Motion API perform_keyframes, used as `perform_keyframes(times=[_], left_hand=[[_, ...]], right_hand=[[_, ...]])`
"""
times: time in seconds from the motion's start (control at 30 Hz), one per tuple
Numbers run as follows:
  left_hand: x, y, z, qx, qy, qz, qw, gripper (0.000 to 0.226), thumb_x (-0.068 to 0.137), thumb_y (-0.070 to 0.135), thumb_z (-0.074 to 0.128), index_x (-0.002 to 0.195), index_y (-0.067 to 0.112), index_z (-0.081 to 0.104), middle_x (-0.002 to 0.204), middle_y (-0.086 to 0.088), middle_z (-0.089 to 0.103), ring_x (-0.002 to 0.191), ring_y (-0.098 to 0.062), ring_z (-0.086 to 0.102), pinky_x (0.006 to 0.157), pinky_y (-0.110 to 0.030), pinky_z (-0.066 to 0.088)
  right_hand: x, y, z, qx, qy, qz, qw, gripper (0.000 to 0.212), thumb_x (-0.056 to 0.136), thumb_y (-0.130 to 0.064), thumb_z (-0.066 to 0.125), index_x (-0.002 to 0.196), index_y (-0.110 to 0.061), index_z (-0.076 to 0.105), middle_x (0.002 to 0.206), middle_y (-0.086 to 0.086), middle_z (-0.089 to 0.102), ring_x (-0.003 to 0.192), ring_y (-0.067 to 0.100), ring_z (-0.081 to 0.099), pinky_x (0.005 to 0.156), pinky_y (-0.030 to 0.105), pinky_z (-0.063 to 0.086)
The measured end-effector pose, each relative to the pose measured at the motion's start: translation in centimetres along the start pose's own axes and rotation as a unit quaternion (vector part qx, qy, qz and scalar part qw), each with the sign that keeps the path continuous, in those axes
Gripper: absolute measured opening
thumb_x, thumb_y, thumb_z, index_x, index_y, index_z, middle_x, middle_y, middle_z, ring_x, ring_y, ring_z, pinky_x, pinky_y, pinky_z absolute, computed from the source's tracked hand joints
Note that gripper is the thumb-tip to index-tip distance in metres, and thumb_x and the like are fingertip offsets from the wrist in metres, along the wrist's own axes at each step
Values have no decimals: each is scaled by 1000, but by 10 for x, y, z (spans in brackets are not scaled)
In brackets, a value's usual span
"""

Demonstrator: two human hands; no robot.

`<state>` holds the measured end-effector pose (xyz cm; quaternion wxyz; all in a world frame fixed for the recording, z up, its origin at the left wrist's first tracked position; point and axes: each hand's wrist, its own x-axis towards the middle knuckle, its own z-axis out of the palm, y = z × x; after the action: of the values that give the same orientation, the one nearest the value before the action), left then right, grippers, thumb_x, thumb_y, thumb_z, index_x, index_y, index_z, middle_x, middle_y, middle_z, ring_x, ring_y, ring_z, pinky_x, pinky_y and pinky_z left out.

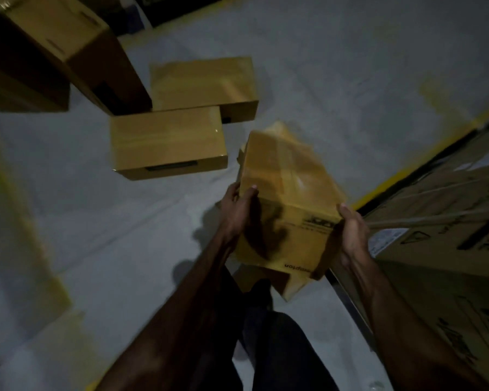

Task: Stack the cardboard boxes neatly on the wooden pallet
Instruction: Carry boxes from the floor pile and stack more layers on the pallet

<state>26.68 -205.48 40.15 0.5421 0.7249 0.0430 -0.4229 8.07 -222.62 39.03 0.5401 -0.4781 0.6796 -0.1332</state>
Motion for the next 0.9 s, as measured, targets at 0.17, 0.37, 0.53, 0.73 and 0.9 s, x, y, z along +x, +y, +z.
perform_keyframes(times=[0.17, 0.37, 0.53, 0.73, 0.9], left_hand=[[-67, 49, -30, 25, 15, 12, 1000, 48, 100, 56, 61, 129, 19, 48, 114, 4, 58, 102, -15, 60, 76, -37, 52], [-150, 41, -81, -24, 111, -1, 993, 44, 100, 53, 64, 122, 19, 49, 113, -4, 60, 96, -18, 61, 69, -36, 50], [-222, 31, -134, -114, 233, -1, 966, 43, 98, 52, 66, 119, 19, 48, 115, -7, 61, 98, -22, 64, 71, -39, 55], [-330, -13, -205, -253, 375, 17, 892, 26, 100, 50, 64, 95, 37, 41, 106, -5, 62, 90, -18, 63, 66, -34, 49], [-424, -47, -266, -297, 490, 52, 818, 43, 96, 52, 66, 121, 22, 49, 112, -11, 66, 95, -25, 67, 67, -34, 48]], right_hand=[[-58, -30, -16, 7, -19, 0, 1000, 100, 59, -82, 78, 129, -12, 67, 130, 15, 68, 116, 37, 67, 92, 53, 57], [-156, -50, -15, -62, -71, -68, 993, 89, 77, -82, 59, 138, -18, 60, 134, 11, 64, 122, 34, 60, 102, 53, 51], [-215, -73, 19, -117, -171, -139, 968, 59, 94, -63, 64, 132, -18, 60, 108, 4, 60, 101, 25, 56, 87, 38, 44], [-320, -73, 82, -186, -326, -242, 895, 54, 96, -61, 62, 132, -21, 60, 114, 1, 60, 100, 21, 54, 87, 38, 41], [-428, -49, 117, -205, -421, -306, 829, 35, 98, -55, 61, 117, -27, 54, 92, -4, 61, 95, 22, 59, 86, 40, 47]])
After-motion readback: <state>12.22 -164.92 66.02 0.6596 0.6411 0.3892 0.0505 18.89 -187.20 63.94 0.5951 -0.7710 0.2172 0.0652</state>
